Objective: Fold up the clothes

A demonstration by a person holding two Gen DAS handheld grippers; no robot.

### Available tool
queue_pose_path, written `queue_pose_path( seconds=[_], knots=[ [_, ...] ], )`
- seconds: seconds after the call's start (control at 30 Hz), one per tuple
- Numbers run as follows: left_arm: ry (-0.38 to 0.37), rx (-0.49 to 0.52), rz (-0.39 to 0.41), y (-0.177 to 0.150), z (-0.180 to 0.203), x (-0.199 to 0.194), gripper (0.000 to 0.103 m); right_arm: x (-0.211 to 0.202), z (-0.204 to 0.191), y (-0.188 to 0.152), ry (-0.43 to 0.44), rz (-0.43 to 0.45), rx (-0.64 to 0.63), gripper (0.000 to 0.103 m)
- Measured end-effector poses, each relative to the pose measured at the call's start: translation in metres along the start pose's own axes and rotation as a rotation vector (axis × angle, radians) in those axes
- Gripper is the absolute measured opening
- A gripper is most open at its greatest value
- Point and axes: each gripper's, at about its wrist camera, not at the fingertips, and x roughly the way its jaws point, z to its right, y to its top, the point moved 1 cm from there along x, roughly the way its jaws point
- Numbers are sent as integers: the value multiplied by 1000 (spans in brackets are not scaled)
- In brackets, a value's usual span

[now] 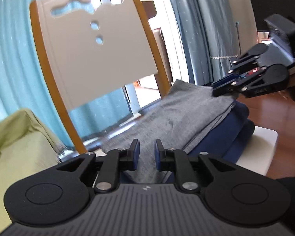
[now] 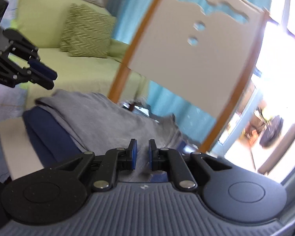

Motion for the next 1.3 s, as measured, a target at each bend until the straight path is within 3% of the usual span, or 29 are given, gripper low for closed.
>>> queue_pose_path(
  seconds=[0.23,0.3,0.33,0.37,0.4,0.53,0.6,0.8,1.03,1.3],
  knots=[
    [22,-53,-54,-6,3,6,19,-2,20,-16,35,-19,215,9],
    [39,-82,-65,-3,3,1,27,-10,24,-12,38,4,258,10],
    [49,-107,-73,0,4,-4,32,-14,24,-11,40,13,269,12],
    [54,-120,-78,2,5,-7,44,-19,23,-10,47,14,278,16],
    [60,-126,-87,3,8,-9,51,-22,21,-12,61,-3,285,27],
    [89,-139,-129,9,24,-20,54,-39,13,-16,71,-30,293,31],
    [97,-161,-134,12,30,-27,63,-58,12,-17,65,-18,344,33],
    [108,-219,-153,17,46,-48,77,-99,-4,-32,41,-55,457,52],
    [111,-266,-190,7,65,-61,90,-130,-33,-58,-17,-116,622,82],
    [114,-309,-179,-3,77,-67,102,-153,-52,-59,-83,-127,622,96]
  ],
)
